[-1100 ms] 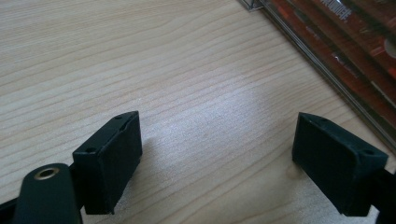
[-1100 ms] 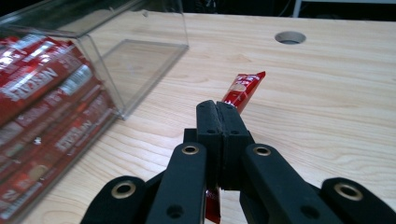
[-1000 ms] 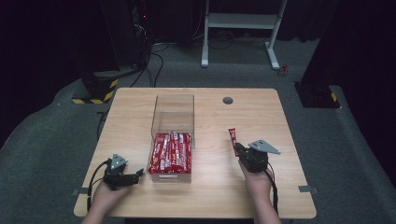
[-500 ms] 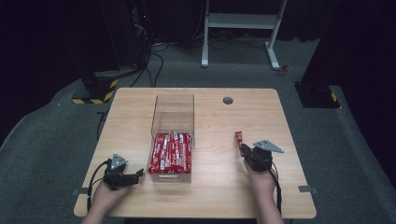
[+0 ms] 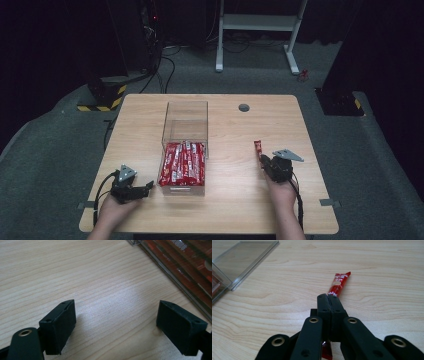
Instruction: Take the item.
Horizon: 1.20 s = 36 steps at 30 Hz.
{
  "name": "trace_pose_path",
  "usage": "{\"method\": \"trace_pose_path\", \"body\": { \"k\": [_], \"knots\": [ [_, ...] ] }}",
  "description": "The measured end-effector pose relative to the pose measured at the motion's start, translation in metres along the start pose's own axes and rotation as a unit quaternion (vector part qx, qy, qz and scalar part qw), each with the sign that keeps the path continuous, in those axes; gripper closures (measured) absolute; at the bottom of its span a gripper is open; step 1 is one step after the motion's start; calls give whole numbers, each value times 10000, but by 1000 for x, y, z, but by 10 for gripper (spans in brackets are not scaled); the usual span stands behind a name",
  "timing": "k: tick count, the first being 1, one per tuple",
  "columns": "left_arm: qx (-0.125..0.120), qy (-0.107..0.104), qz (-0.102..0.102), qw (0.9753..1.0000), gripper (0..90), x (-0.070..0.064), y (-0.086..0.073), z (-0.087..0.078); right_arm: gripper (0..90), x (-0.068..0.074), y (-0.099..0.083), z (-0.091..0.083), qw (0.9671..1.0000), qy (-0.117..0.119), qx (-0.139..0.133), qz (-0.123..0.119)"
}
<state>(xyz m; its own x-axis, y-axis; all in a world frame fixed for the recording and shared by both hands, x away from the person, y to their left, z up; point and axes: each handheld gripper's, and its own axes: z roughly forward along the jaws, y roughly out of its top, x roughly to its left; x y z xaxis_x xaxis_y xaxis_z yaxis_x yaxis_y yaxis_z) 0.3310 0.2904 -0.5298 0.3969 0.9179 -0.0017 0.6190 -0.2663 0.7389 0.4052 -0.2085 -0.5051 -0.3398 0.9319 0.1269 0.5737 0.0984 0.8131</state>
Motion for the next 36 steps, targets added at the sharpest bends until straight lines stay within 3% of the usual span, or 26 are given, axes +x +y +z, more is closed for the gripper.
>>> {"method": "trace_pose_path", "body": {
  "k": [12, 20, 36],
  "knots": [
    [2, -12, 17, 10000, 163, 0, 0, 0, 890, -4, -6, 9, 9995, -74, 298, 66],
    [6, -8, 39, 10000, 163, 0, 0, 0, 879, -3, -7, 9, 9995, -110, 286, 4],
    [5, -13, 43, 10000, 163, 0, 0, 0, 769, 1, -3, 3, 9999, -76, 105, -63]
  ]
}}
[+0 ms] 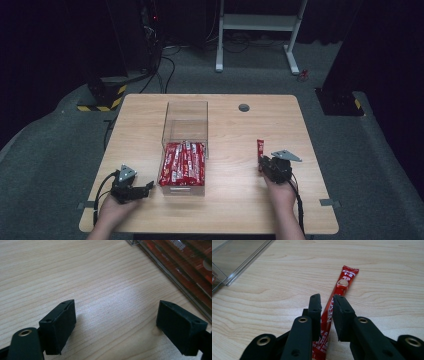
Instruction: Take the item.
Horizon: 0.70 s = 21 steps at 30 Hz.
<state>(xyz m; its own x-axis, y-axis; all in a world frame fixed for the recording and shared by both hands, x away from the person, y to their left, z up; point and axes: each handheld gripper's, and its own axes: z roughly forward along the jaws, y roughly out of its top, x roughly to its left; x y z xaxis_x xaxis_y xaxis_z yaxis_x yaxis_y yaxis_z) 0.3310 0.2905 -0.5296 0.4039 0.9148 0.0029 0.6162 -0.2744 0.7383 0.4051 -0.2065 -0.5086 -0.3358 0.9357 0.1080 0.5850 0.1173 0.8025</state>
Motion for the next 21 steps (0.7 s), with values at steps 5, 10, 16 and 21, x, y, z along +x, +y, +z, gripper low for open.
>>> {"method": "trace_pose_path", "body": {
  "k": [5, 10, 16, 21],
  "knots": [
    [0, -4, 2, 10000, 163, 0, 0, 0, 738, 3, 2, -4, 10000, -10, -45, -78],
    [-3, -17, -10, 10000, 163, 0, 0, 0, 715, 6, 4, -7, 9999, -26, -94, -137],
    [-3, -19, -6, 10000, 162, 0, 0, 0, 689, 10, 6, -11, 9997, -16, -156, -193],
    [-3, -19, 5, 10000, 163, 0, 0, 0, 668, 15, 8, -16, 9994, -9, -230, -240]
  ]
}}
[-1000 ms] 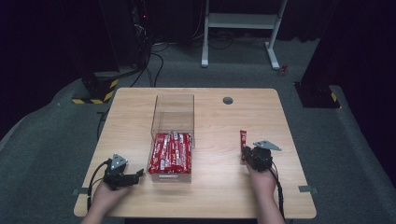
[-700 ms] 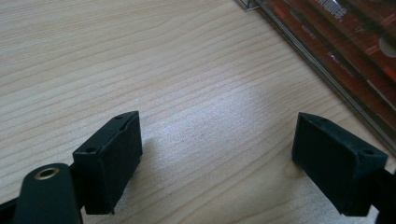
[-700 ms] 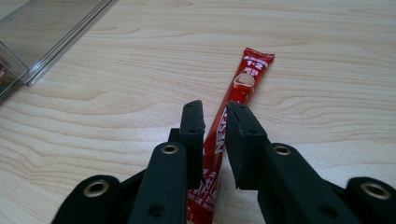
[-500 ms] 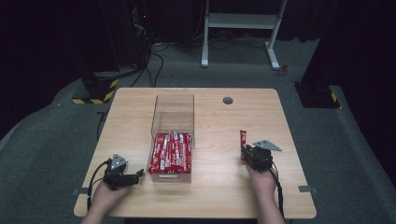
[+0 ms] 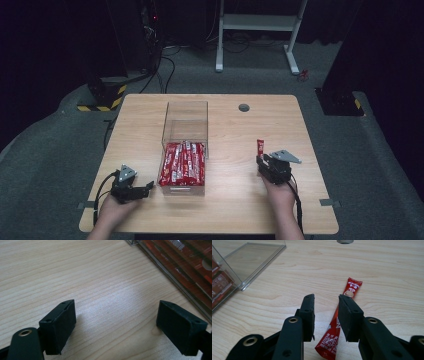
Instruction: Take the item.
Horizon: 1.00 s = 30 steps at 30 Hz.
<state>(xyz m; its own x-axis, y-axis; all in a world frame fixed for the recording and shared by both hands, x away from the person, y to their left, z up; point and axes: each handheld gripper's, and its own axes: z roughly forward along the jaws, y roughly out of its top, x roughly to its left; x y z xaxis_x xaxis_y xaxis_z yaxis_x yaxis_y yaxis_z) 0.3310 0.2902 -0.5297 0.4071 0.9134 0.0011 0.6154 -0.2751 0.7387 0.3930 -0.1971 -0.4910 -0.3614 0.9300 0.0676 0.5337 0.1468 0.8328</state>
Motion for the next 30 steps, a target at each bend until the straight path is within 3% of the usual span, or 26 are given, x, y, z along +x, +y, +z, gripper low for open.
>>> {"method": "trace_pose_path", "body": {
  "k": [16, 30],
  "knots": [
    [1, -34, 24, 10000, 163, 0, 3, 3, 634, 16, 5, -20, 9995, 124, -222, -163],
    [0, -37, 25, 10000, 164, 0, 2, 3, 558, 48, 11, -25, 9973, 428, -362, -476]
  ]
}}
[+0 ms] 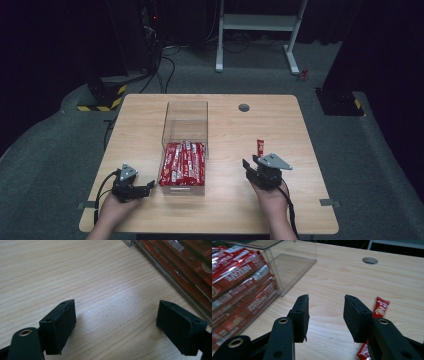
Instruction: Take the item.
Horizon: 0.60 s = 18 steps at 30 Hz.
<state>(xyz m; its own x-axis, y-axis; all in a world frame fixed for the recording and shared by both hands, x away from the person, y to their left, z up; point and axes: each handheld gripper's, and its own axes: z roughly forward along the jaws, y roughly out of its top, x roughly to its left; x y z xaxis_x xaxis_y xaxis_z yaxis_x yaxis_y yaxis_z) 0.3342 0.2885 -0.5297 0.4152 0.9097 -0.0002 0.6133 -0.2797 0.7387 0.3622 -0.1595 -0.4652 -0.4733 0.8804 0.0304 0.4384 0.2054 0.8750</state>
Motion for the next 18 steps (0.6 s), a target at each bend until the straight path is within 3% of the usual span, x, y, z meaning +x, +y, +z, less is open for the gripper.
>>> {"method": "trace_pose_path", "body": {
  "k": [11, 18],
  "knots": [
    [1, -1, -1, 10000, 163, 0, 0, 0, 503, 17, -2, 2, 9998, 152, 39, -125],
    [14, -4, 16, 10000, 163, 0, 0, 0, 442, 25, -14, 1, 9995, 144, 199, -195]
  ]
}}
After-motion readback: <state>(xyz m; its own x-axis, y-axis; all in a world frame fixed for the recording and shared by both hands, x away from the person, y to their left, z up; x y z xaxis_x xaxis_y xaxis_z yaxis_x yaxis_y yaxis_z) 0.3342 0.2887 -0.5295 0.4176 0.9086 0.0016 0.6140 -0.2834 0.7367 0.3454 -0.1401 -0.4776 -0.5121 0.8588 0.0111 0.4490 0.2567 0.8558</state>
